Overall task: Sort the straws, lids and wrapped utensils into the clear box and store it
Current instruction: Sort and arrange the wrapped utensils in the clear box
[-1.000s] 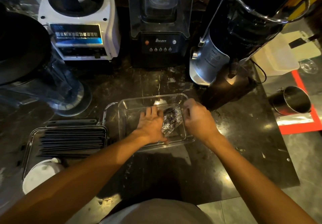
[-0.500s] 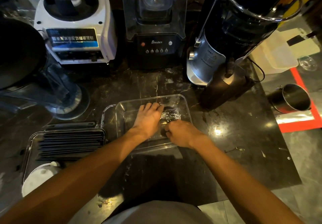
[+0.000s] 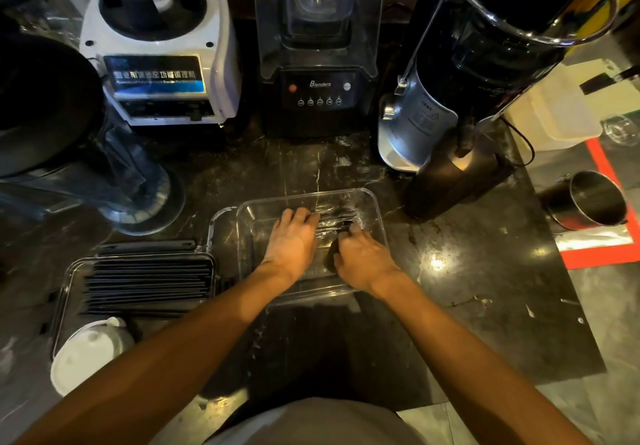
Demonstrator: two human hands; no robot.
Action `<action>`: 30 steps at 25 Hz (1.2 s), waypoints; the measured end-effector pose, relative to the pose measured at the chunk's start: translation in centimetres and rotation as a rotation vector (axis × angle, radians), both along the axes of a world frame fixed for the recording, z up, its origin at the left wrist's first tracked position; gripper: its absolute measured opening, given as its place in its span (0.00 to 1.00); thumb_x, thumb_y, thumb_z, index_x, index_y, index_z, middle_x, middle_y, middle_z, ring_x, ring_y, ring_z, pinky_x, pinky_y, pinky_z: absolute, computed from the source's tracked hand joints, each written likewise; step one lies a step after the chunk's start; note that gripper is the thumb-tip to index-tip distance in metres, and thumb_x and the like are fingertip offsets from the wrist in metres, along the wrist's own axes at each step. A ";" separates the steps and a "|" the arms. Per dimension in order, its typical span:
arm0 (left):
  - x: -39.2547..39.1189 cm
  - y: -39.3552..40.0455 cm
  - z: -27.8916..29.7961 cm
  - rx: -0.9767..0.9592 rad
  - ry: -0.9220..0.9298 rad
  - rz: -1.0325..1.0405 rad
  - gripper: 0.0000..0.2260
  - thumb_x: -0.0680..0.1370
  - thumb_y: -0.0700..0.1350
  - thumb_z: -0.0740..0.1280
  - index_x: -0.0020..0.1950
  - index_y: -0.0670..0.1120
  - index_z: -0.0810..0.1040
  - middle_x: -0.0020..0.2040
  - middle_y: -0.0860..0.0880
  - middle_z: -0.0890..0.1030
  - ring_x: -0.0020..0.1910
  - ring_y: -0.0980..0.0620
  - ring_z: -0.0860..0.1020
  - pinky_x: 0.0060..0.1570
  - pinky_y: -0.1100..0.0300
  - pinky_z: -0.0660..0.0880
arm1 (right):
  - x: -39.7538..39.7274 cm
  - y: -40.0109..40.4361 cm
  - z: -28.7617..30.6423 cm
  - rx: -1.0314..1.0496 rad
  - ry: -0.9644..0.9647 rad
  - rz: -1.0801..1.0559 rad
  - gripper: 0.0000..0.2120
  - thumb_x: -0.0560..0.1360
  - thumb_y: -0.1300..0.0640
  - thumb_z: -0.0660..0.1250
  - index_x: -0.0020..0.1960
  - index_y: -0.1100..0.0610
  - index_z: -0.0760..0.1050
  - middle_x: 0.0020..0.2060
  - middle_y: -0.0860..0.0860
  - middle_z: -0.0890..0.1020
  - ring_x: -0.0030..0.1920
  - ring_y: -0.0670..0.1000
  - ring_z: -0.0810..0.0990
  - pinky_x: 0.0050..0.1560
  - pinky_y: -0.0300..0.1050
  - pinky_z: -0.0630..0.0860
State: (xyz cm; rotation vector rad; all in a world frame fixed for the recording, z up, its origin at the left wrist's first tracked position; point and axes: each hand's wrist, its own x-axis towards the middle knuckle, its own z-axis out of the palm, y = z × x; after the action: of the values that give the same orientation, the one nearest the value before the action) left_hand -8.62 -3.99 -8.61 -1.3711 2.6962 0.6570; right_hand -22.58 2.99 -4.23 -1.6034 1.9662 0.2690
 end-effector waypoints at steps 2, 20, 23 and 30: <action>0.1 0.3 0.1 0.007 0.060 0.016 0.27 0.78 0.41 0.70 0.77 0.45 0.68 0.71 0.44 0.72 0.69 0.43 0.70 0.71 0.48 0.70 | 0.2 0.1 -0.1 0.013 0.006 0.018 0.17 0.82 0.55 0.64 0.68 0.61 0.75 0.69 0.59 0.70 0.71 0.61 0.71 0.69 0.56 0.73; 0.4 2.1 3.9 0.602 0.544 0.594 0.15 0.79 0.37 0.68 0.62 0.52 0.78 0.49 0.53 0.82 0.49 0.55 0.81 0.50 0.57 0.80 | 0.7 0.1 2.1 0.025 0.055 0.069 0.12 0.82 0.53 0.62 0.58 0.58 0.80 0.57 0.58 0.83 0.59 0.60 0.82 0.59 0.53 0.77; 2.5 1.3 5.2 0.604 0.562 0.536 0.13 0.80 0.38 0.67 0.64 0.48 0.79 0.54 0.51 0.84 0.52 0.54 0.82 0.50 0.64 0.79 | 1.6 -0.7 4.2 -0.134 0.047 0.056 0.10 0.81 0.54 0.62 0.55 0.57 0.80 0.54 0.58 0.84 0.56 0.61 0.83 0.56 0.53 0.77; 14.8 -1.0 10.3 0.397 0.901 0.739 0.08 0.81 0.38 0.69 0.57 0.48 0.82 0.49 0.47 0.86 0.47 0.51 0.84 0.50 0.57 0.81 | 8.6 -3.4 8.7 -0.525 -0.143 0.096 0.10 0.83 0.52 0.63 0.58 0.54 0.81 0.51 0.50 0.82 0.50 0.51 0.82 0.50 0.50 0.79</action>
State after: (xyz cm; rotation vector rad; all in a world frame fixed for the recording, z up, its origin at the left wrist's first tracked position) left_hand 6.14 -5.04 1.73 -2.3227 2.1533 2.1634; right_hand -13.97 -0.40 4.42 -1.9768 1.9493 -0.3484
